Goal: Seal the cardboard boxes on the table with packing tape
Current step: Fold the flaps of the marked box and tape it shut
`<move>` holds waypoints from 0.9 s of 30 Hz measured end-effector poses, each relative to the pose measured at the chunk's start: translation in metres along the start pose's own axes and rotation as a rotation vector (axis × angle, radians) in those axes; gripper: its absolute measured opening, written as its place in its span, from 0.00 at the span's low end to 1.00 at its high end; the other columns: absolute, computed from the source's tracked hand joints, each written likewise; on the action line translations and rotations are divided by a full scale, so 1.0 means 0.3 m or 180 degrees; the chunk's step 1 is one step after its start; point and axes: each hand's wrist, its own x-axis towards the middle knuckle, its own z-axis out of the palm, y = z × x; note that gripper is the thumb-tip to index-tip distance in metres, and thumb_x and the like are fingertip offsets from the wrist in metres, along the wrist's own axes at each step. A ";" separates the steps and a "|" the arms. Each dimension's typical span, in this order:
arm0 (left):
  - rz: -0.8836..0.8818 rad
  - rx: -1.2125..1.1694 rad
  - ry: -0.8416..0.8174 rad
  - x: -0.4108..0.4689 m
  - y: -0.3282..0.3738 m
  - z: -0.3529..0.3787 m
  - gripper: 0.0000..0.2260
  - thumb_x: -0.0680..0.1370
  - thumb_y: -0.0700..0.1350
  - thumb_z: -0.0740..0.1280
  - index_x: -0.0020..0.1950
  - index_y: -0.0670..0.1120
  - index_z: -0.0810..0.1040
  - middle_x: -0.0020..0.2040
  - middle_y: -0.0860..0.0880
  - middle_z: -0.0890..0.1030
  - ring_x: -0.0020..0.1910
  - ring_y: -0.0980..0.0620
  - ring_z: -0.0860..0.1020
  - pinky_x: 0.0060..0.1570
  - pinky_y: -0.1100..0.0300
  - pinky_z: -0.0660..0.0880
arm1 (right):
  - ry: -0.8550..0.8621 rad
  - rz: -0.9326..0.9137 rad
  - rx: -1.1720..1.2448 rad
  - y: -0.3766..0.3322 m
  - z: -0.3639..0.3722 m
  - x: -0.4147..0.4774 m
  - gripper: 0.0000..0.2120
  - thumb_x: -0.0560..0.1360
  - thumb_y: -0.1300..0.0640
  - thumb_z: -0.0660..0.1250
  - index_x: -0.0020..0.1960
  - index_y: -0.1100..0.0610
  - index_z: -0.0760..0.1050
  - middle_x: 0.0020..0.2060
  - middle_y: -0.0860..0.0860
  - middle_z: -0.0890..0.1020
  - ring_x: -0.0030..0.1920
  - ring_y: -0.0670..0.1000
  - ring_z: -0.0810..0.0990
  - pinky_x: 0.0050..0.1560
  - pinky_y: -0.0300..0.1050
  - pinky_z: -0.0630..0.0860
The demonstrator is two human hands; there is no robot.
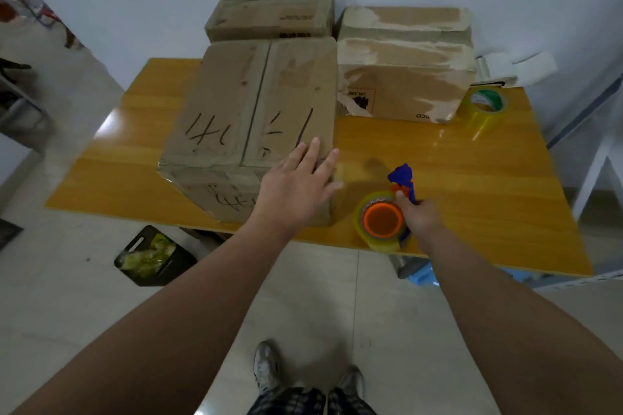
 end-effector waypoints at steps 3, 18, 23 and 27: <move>-0.0035 0.0060 -0.0014 -0.007 0.008 -0.010 0.31 0.76 0.63 0.38 0.77 0.55 0.51 0.77 0.46 0.55 0.75 0.47 0.56 0.68 0.51 0.61 | 0.0175 0.0005 -0.0578 0.020 0.059 0.036 0.23 0.79 0.43 0.58 0.36 0.60 0.67 0.33 0.57 0.72 0.35 0.56 0.71 0.38 0.51 0.67; -0.0183 -0.0006 0.0011 -0.012 0.041 -0.032 0.34 0.76 0.67 0.40 0.75 0.51 0.60 0.75 0.42 0.62 0.73 0.43 0.62 0.63 0.48 0.68 | -0.1851 0.0705 0.3274 -0.135 0.144 -0.262 0.22 0.75 0.41 0.64 0.60 0.57 0.74 0.42 0.56 0.84 0.40 0.53 0.84 0.36 0.43 0.79; 0.0059 0.0042 0.0066 -0.033 0.023 -0.013 0.29 0.79 0.59 0.55 0.77 0.49 0.54 0.76 0.41 0.56 0.75 0.43 0.56 0.71 0.51 0.56 | -0.0902 0.0188 0.3222 -0.157 0.100 -0.224 0.21 0.73 0.64 0.70 0.63 0.51 0.71 0.28 0.50 0.80 0.28 0.46 0.77 0.29 0.39 0.74; 0.0214 0.0132 0.0126 -0.074 -0.029 -0.005 0.29 0.81 0.52 0.56 0.77 0.46 0.47 0.78 0.45 0.51 0.76 0.48 0.48 0.73 0.54 0.40 | -0.0723 0.0086 0.3166 -0.179 0.116 -0.213 0.20 0.73 0.66 0.70 0.61 0.52 0.71 0.26 0.49 0.80 0.26 0.45 0.76 0.27 0.39 0.73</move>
